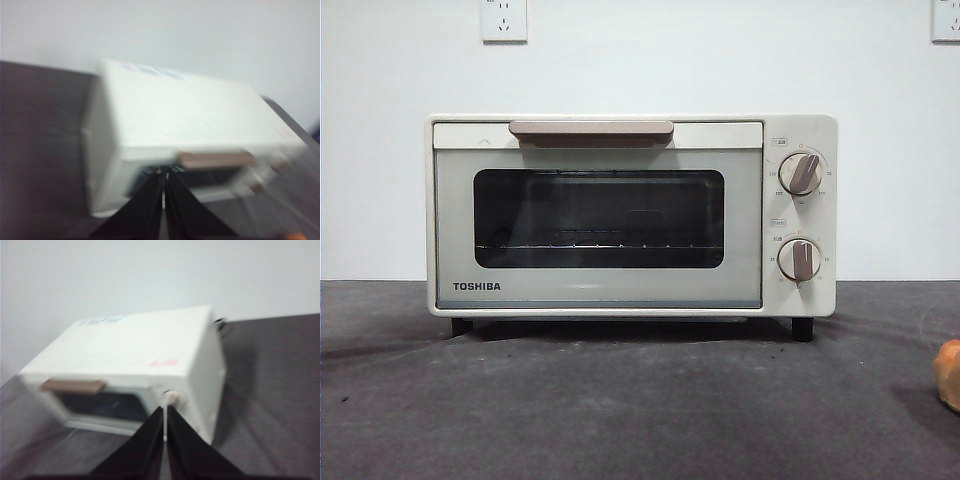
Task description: The left arm flap open the oven, the right arm pick bread and place it into oven, the left arm flap close the oven
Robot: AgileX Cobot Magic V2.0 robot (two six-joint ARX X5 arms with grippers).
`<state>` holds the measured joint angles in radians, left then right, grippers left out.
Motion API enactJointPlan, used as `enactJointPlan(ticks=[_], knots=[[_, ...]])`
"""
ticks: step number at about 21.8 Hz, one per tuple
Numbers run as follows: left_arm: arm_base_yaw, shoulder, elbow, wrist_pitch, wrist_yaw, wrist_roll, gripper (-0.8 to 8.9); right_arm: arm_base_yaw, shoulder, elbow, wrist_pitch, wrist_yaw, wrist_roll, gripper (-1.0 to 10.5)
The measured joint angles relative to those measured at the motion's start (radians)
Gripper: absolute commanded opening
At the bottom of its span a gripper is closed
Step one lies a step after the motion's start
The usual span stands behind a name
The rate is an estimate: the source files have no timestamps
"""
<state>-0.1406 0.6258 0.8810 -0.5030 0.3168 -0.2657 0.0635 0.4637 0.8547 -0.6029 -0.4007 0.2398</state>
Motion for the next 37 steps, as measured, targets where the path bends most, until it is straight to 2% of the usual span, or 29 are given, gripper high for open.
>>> enactJointPlan(ticks=[5, 10, 17, 19, 21, 23, 25, 27, 32, 37], knots=[[-0.105, 0.067, 0.044, -0.057, 0.087, 0.097, 0.16, 0.000, 0.060, 0.105, -0.167, -0.116, -0.097, 0.1], [-0.169, 0.063, 0.072, -0.096, 0.184, 0.218, 0.17, 0.042, 0.067, 0.137, -0.221, -0.124, -0.190, 0.1], [-0.183, 0.061, 0.072, -0.124, 0.187, 0.246, 0.30, 0.066, 0.060, 0.141, -0.228, -0.127, -0.225, 0.1], [-0.183, 0.063, 0.072, -0.124, 0.187, 0.248, 0.36, 0.066, 0.060, 0.141, -0.230, -0.127, -0.228, 0.9], [-0.183, 0.063, 0.072, -0.119, 0.187, 0.248, 1.08, 0.066, 0.060, 0.141, -0.230, -0.127, -0.233, 2.1], [-0.183, 0.063, 0.072, -0.114, 0.187, 0.248, 2.64, 0.066, 0.060, 0.141, -0.230, -0.127, -0.233, 3.5], [-0.183, 0.063, 0.072, -0.114, 0.187, 0.249, 4.17, 0.066, 0.060, 0.140, -0.230, -0.127, -0.232, 4.4], [-0.183, 0.063, 0.072, -0.114, 0.187, 0.249, 5.04, 0.066, 0.060, 0.141, -0.230, -0.127, -0.230, 4.9], [-0.183, 0.063, 0.072, -0.114, 0.187, 0.249, 5.10, 0.066, 0.060, 0.140, -0.231, -0.127, -0.216, 5.0], [-0.183, 0.066, 0.072, -0.114, 0.187, 0.249, 5.01, 0.066, 0.060, 0.141, -0.256, -0.127, -0.170, 5.0]])
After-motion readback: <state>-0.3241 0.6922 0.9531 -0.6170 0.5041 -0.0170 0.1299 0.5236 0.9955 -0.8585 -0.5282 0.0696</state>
